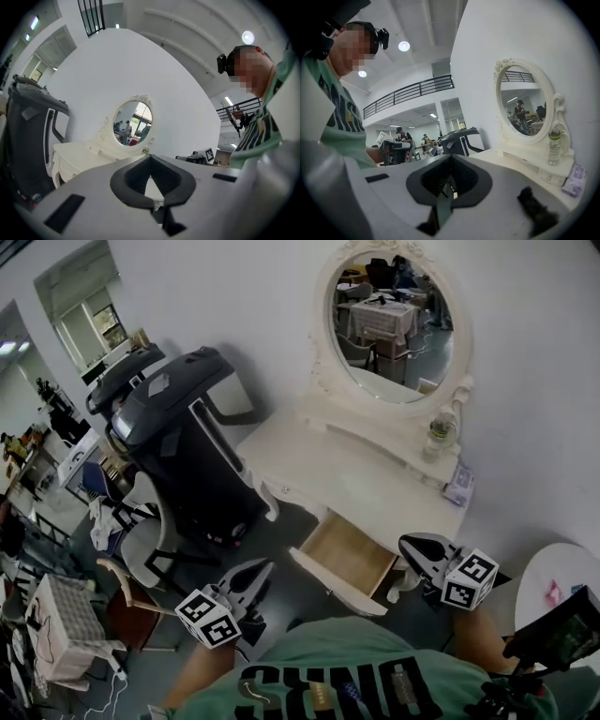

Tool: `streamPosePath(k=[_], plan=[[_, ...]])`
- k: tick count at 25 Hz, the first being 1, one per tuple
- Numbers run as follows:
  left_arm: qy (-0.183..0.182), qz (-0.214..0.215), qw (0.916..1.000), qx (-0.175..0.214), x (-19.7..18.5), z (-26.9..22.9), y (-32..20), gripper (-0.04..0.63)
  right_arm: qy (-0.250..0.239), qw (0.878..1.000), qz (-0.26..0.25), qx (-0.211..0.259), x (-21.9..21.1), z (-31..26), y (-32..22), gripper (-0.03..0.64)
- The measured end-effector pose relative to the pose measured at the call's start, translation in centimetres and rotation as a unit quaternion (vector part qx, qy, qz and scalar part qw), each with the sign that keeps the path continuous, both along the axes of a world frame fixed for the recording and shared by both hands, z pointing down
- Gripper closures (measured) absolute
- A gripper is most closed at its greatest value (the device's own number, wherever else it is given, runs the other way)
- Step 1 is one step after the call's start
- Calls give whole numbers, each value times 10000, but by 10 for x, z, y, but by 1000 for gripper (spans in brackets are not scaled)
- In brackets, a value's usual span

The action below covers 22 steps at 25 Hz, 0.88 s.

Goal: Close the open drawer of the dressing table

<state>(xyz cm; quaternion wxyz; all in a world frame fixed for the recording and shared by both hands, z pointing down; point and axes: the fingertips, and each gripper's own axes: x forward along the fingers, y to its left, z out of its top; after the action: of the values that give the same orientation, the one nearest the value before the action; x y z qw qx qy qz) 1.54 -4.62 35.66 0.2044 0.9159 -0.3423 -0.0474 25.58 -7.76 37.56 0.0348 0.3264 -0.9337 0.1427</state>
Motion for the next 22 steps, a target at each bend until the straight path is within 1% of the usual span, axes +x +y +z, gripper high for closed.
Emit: streamPosePath(k=[4,7,10,14,16,18,22], plan=[[72,-430,9990,-21,-41,-2,30,598,-14,9989,-470,-35,-50,-5,7,606],[152,-625,9979,72,-64,-3,38,598,102,9969,-779,100,-81,-12,8,605],[257,-705,9971,158,-93,-6,45,598,219,9961,-819,237,-106,-25,9,604],[300,-727,9965,272,-147,-11,66,598,305,9962,-805,140,-155,-27,28,604],[282,-785,9960,333,-177,-9,73,598,447,9946,-929,136,-187,-23,37,604],[303,-881,9952,310,-202,-3,78,598,527,9924,-1101,132,-218,-18,43,604],[390,-1100,9930,195,-232,15,95,598,740,9846,-1573,162,-264,-2,54,604]])
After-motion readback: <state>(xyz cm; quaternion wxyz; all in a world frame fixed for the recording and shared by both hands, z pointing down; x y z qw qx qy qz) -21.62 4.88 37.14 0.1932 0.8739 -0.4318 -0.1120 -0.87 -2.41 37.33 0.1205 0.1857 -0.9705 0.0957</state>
